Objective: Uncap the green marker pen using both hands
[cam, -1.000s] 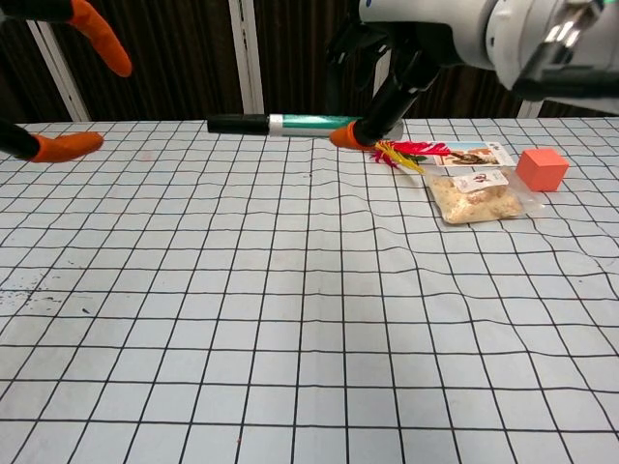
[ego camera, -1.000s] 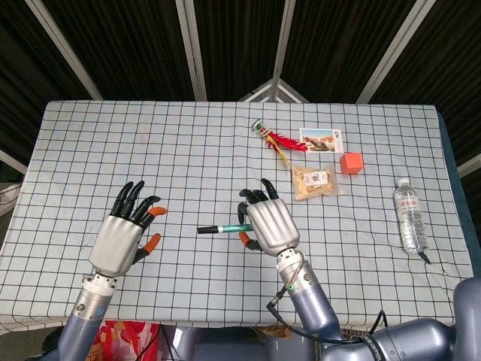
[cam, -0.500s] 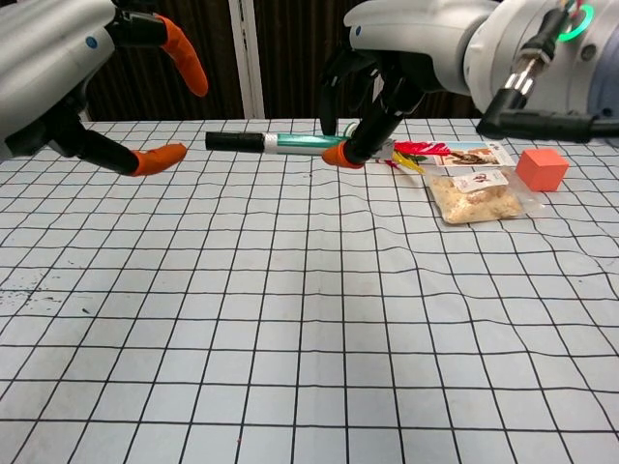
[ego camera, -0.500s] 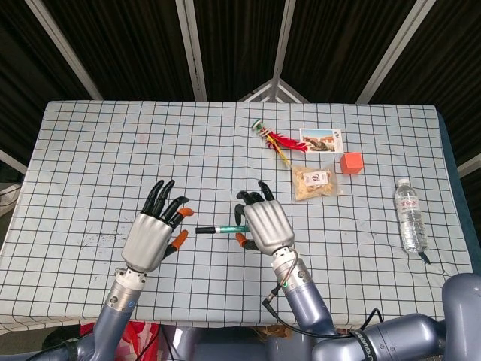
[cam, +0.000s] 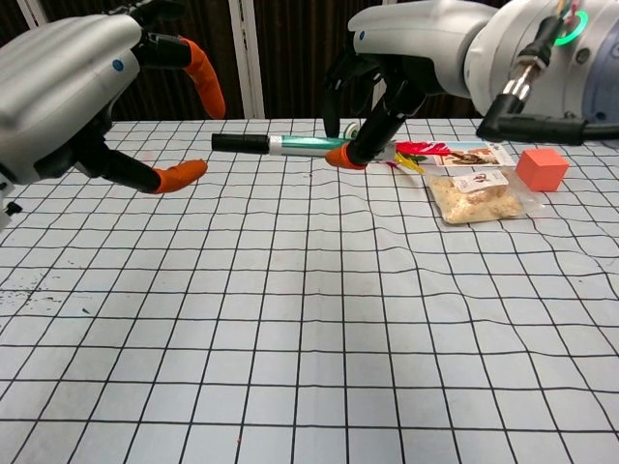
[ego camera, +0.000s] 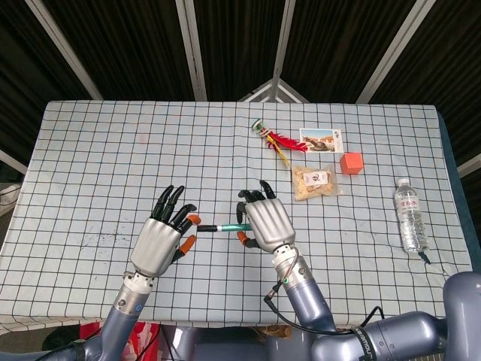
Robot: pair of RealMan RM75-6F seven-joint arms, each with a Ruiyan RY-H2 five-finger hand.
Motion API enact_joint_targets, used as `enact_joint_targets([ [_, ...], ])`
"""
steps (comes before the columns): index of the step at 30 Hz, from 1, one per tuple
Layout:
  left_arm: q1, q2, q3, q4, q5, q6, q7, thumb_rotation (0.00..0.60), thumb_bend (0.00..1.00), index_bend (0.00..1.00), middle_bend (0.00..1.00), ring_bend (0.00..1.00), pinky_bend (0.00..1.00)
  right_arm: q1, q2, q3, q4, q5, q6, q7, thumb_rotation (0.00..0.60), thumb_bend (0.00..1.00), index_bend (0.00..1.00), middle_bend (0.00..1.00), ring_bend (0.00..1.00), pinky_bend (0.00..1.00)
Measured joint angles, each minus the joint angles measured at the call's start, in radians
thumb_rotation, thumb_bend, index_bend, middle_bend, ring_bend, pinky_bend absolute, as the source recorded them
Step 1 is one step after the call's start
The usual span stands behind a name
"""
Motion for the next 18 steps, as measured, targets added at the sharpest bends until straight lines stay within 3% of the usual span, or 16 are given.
enact_joint_targets([
  [18,-0.038,-0.064,-0.011,0.062,0.010,-0.001,-0.002,0.600,0.39,0.52,0.37,0.02,0.06,0.002,0.024,-0.019,-0.005,-0.007,-0.013,0.041,0.600,0.61,0.76,0.25,0.25,0.08],
])
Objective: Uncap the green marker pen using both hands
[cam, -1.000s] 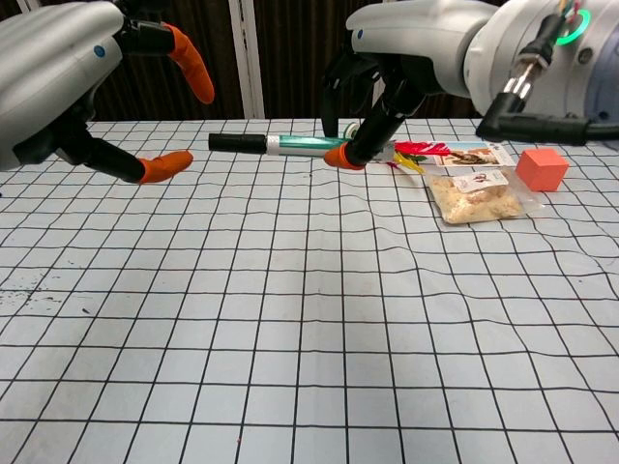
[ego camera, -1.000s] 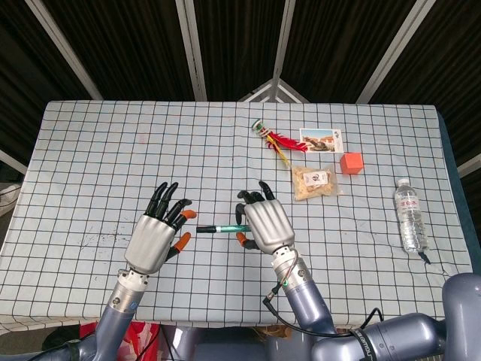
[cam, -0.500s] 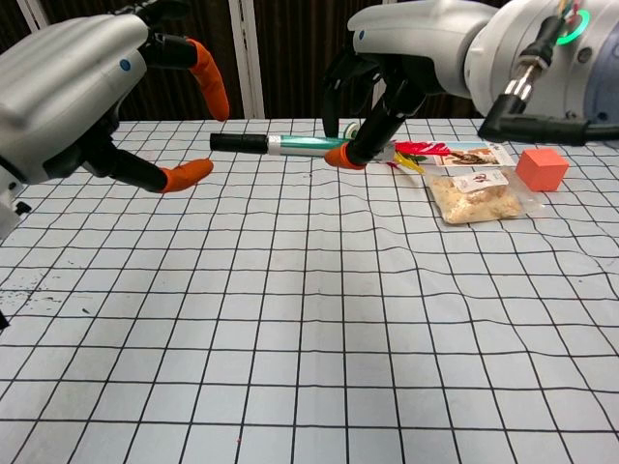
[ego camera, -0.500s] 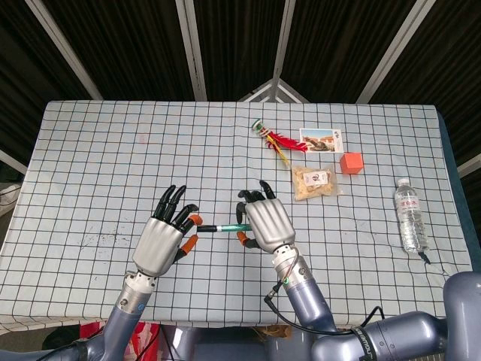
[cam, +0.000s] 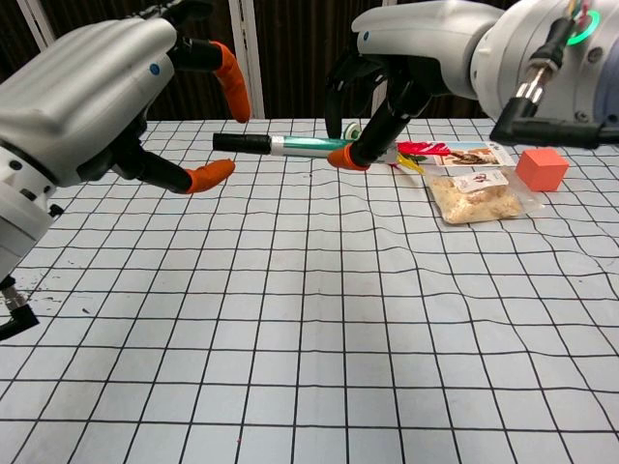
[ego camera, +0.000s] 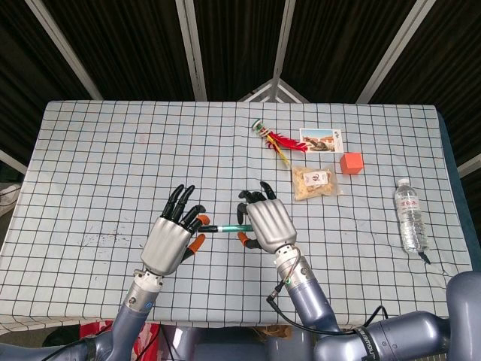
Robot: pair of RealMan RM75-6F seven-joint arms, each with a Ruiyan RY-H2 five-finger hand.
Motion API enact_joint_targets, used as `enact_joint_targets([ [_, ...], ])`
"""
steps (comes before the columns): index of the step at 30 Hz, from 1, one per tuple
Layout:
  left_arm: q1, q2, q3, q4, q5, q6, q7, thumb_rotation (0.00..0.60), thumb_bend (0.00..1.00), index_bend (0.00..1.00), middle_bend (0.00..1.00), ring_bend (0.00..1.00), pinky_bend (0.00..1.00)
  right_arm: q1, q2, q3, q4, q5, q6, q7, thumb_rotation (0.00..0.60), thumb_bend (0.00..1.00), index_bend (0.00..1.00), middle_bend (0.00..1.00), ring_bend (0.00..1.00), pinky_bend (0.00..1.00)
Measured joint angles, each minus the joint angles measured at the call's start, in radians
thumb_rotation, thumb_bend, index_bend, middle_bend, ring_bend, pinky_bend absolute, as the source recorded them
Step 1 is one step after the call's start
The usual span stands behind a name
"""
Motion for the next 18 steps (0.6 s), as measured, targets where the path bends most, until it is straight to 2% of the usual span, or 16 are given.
enact_joint_targets([
  [4,-0.005,-0.010,0.000,0.010,0.003,0.002,0.000,0.600,0.42,0.54,0.38,0.02,0.06,0.001,0.006,-0.002,-0.003,-0.002,-0.001,0.006,0.600,0.61,0.76,0.25,0.25,0.08],
  [18,-0.015,-0.026,-0.005,0.030,-0.004,0.009,0.000,0.600,0.42,0.56,0.39,0.02,0.06,0.004,0.015,-0.011,0.002,-0.004,-0.008,0.029,0.600,0.61,0.77,0.25,0.25,0.08],
])
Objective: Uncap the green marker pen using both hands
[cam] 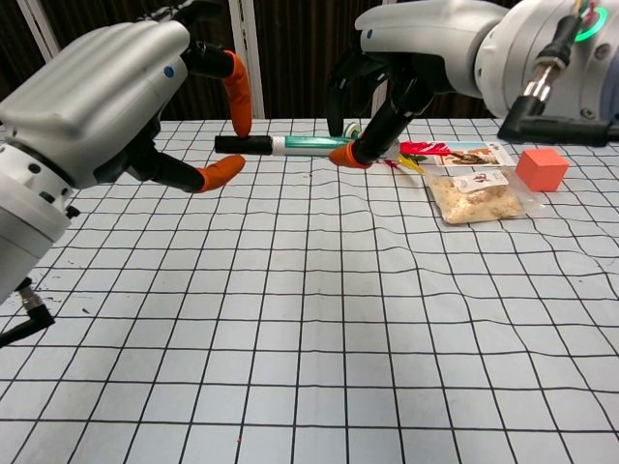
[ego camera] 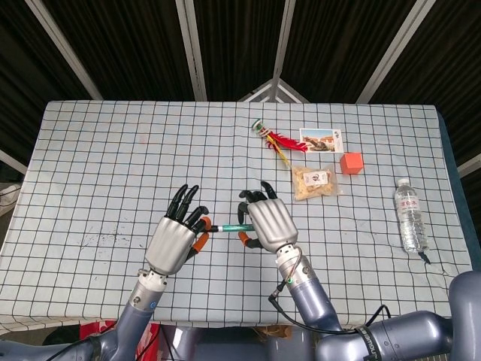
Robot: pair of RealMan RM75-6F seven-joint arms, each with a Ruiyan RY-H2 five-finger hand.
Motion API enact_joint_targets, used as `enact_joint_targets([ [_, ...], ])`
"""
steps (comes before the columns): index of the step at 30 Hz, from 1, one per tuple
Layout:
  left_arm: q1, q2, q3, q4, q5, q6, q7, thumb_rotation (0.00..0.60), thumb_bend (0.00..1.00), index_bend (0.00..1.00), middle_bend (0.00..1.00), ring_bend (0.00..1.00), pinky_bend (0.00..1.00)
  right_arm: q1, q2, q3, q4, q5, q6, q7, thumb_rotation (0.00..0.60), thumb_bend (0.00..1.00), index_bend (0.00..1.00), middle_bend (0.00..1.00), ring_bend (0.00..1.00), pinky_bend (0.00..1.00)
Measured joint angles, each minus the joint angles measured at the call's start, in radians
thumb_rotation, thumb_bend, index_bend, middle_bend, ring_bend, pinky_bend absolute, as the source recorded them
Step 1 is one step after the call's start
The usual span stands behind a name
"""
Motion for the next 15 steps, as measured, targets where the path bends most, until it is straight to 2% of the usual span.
enact_joint_targets([
  [15,-0.003,0.000,-0.004,0.018,0.004,0.025,-0.021,0.600,0.42,0.56,0.39,0.02,0.06,0.012,-0.006,-0.007,0.007,0.000,-0.003,0.003,0.600,0.61,0.77,0.25,0.25,0.08],
])
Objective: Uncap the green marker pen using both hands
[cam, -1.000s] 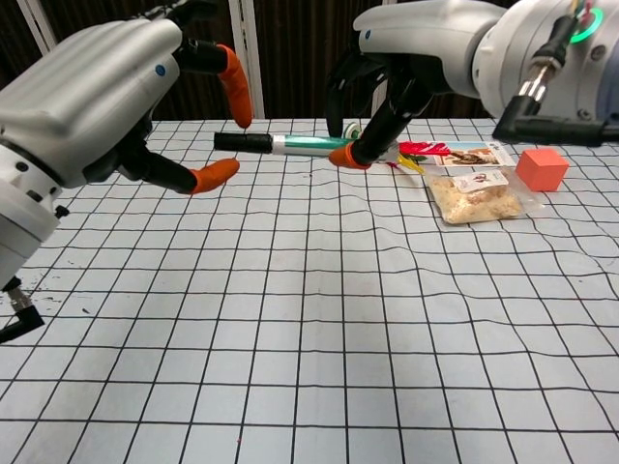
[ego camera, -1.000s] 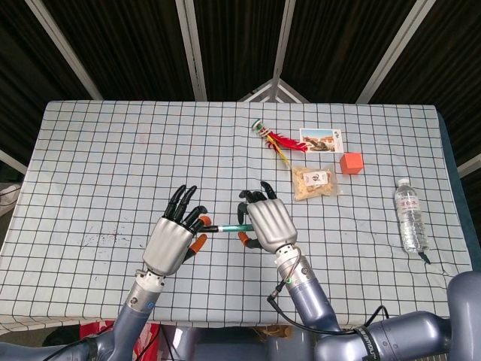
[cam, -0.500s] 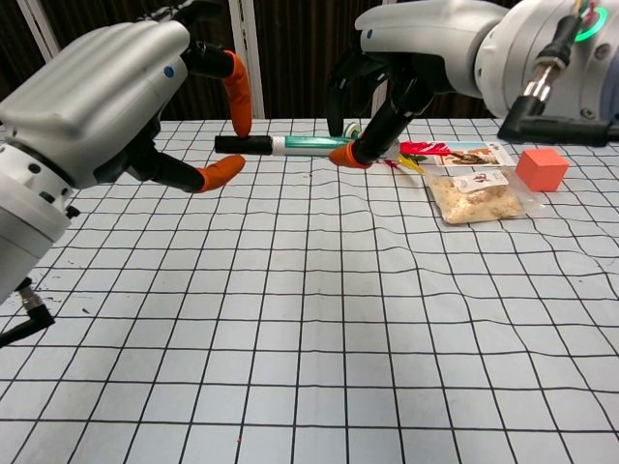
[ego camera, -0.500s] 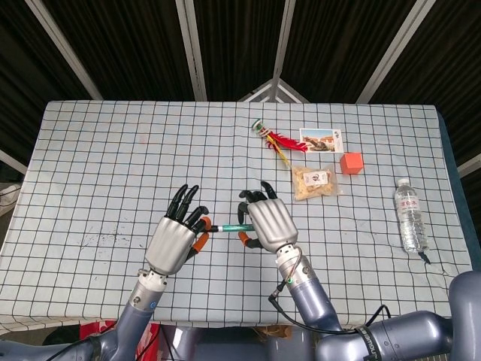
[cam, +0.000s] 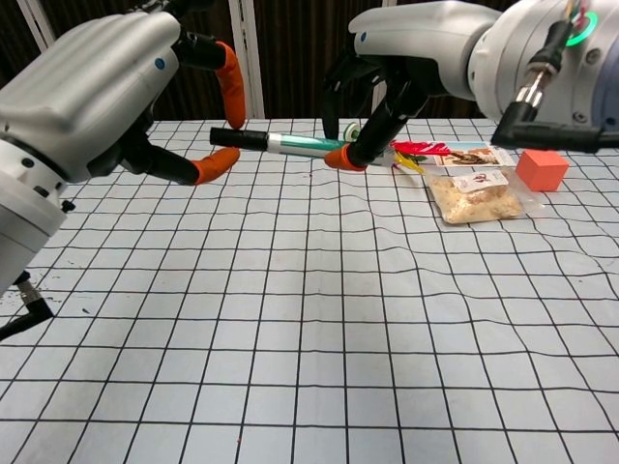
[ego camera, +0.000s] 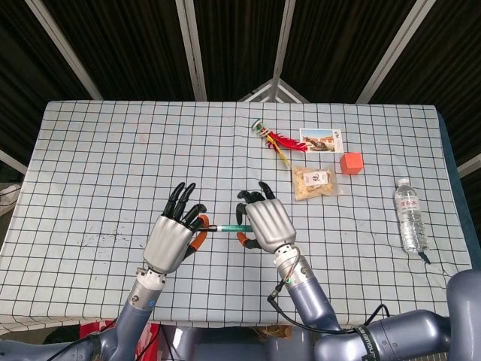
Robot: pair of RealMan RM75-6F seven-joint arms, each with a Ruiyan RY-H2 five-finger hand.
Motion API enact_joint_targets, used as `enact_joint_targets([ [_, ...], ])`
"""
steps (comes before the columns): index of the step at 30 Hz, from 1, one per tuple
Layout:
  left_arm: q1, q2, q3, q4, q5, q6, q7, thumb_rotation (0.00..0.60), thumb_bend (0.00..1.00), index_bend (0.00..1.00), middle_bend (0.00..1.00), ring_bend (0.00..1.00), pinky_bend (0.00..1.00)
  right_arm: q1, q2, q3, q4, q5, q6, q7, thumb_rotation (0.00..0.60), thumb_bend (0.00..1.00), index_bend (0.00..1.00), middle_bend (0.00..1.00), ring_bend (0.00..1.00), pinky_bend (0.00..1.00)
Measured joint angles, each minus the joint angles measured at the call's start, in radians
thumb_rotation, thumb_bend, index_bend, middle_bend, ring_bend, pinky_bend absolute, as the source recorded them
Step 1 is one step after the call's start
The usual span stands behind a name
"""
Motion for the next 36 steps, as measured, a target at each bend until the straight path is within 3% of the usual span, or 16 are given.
enact_joint_targets([
  [13,0.001,-0.001,0.001,0.009,-0.007,0.010,0.001,0.600,0.54,0.61,0.41,0.02,0.06,0.002,-0.001,-0.007,0.004,0.005,0.004,0.004,0.600,0.61,0.77,0.25,0.25,0.08],
  [28,0.018,0.015,0.012,0.003,-0.009,0.035,-0.009,0.600,0.54,0.63,0.41,0.02,0.06,-0.015,0.019,-0.021,0.014,-0.008,-0.002,0.031,0.600,0.61,0.77,0.25,0.25,0.08],
  [36,0.058,0.048,0.021,0.015,0.004,0.113,-0.104,0.600,0.54,0.63,0.41,0.02,0.06,-0.043,0.034,-0.047,0.050,-0.019,-0.025,0.070,0.600,0.61,0.77,0.25,0.25,0.08],
])
